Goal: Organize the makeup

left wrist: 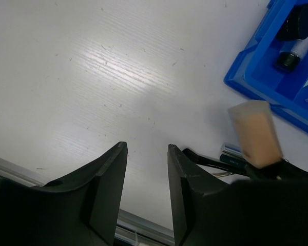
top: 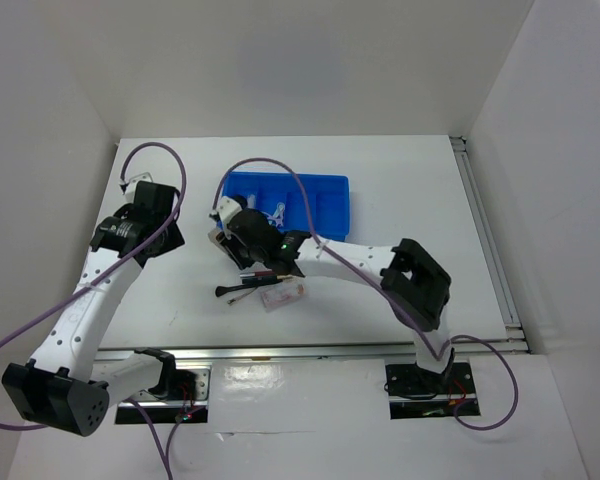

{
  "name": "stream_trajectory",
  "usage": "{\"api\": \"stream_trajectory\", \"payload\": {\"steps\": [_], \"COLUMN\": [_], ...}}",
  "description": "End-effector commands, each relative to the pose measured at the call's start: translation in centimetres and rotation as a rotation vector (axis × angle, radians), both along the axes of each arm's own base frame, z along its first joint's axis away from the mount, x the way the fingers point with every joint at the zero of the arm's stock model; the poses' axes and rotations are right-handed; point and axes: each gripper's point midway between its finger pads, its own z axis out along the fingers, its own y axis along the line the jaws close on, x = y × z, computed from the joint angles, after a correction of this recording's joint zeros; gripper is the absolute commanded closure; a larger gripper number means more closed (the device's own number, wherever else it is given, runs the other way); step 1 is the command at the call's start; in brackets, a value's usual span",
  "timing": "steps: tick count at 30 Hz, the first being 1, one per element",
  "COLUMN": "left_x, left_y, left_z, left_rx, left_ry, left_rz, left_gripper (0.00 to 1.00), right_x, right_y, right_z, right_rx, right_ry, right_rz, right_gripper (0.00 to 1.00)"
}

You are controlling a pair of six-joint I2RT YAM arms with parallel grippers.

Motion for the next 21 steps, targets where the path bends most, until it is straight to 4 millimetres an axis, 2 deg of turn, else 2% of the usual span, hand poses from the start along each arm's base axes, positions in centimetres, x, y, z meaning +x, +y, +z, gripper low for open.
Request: {"api": "stream_trajectory", "payload": {"steps": [1,5,6,8,11,14,15,16,21], "left_x": [0.3,0.5,0.5,0.5,0.3,0.2,0.1,0.0,0.0], "left_y": [0.6,0.5,0.7,0.9,1.1,1.6,1.8,1.8,1.8], "left_z": [0.6,0.7,0.7,0.7,1.6,3.2,3.4,4.3,5.4], "left_rx": [0.011,0.011,0.018,0.018,0.01,0.009,0.001,-0.006,-0.014], "left_ry": [-0.041,-0.041,-0.042,-0.042,-0.062,-0.118,-0.121,-0.152,-0.186], "left_rz": [0.01,0.01,0.016,0.025,0.045,0.091,0.11,0.111,0.111], "left_gripper": [0.49,0.49,0.49,0.49,0.49,0.49,0.49,0.49,0.49], "right_x": [0.0,0.7,1.5,3.4,5.5,8.2,8.4,9.7,13.0], "right_y": [-0.2,-0.7,-0.9,-1.7,-1.6,-1.6,-1.2,-1.2,-1.0], "right_z": [8.1,10.0,10.5,10.2,10.1,9.0,8.7,7.8,5.7], "right_rx": [0.161,0.176,0.178,0.18,0.197,0.207,0.206,0.192,0.198], "right_ry": [-0.081,-0.1,-0.103,-0.085,-0.065,-0.025,-0.012,0.0,0.033], "right_rz": [-0.044,-0.1,-0.133,-0.202,-0.262,-0.344,-0.352,-0.383,-0.452], "right_gripper": [0.72,0.72,0.72,0.72,0.72,0.72,0.72,0.72,0.72]}}
